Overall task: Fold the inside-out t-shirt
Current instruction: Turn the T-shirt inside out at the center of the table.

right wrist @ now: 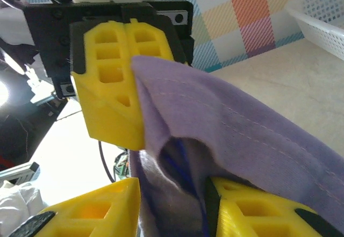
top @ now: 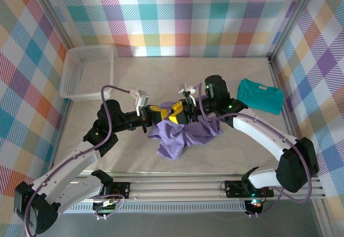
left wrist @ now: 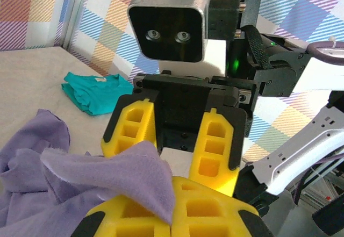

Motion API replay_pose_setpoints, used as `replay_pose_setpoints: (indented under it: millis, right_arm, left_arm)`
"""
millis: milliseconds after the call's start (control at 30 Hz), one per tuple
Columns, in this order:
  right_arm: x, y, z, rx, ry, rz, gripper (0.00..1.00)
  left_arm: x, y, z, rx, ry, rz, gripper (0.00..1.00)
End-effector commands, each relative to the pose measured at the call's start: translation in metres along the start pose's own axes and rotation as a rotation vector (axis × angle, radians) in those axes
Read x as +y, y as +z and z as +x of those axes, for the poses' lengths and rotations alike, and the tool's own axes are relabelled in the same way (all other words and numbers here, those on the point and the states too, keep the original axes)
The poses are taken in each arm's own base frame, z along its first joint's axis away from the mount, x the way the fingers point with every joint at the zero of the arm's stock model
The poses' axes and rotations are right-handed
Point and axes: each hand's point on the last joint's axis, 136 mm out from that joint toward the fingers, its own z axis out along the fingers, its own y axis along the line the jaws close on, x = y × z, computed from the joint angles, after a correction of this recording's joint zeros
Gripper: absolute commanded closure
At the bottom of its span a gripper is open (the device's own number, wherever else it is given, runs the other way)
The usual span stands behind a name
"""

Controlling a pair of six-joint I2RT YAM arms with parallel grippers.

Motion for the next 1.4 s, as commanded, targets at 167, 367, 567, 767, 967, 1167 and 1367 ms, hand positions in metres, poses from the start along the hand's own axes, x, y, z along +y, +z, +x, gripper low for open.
replay_pose_setpoints:
  millis: [167, 367, 567, 767, 967, 1167, 1367]
  right_arm:
    - [0.016, 0.001, -0.003, -0.020, -0.045, -0.076, 0.84]
    - [0.018, -0.001, 0.001, -0.011, -0.047, -0.066, 1.00]
    - [0.023, -0.007, -0.003, -0.015, -0.059, -0.029, 1.00]
    - [0.010, -0.009, -0.020, -0.037, 0.004, 0.060, 1.00]
    - [0.002, -0.011, -0.046, -0.061, 0.050, 0.172, 1.00]
    - [-0.004, -0.010, -0.053, -0.023, 0.096, 0.215, 1.00]
    - [0.001, -0.010, -0.058, 0.020, 0.087, 0.253, 1.00]
  left_arm:
    - [-0.009, -0.006, -0.022, -0.052, 0.055, -0.002, 1.00]
    - [-0.002, -0.006, -0.021, -0.052, 0.045, -0.041, 1.00]
    - [0.019, -0.008, -0.018, -0.046, 0.028, -0.153, 1.00]
    - [0.038, -0.012, -0.006, -0.014, 0.014, -0.254, 0.74]
    - [0.037, -0.024, 0.006, -0.016, -0.020, -0.275, 0.39]
    - [0.038, -0.015, 0.026, 0.044, -0.022, -0.257, 0.33]
    - [0.054, 0.000, 0.036, 0.113, -0.019, -0.299, 0.55]
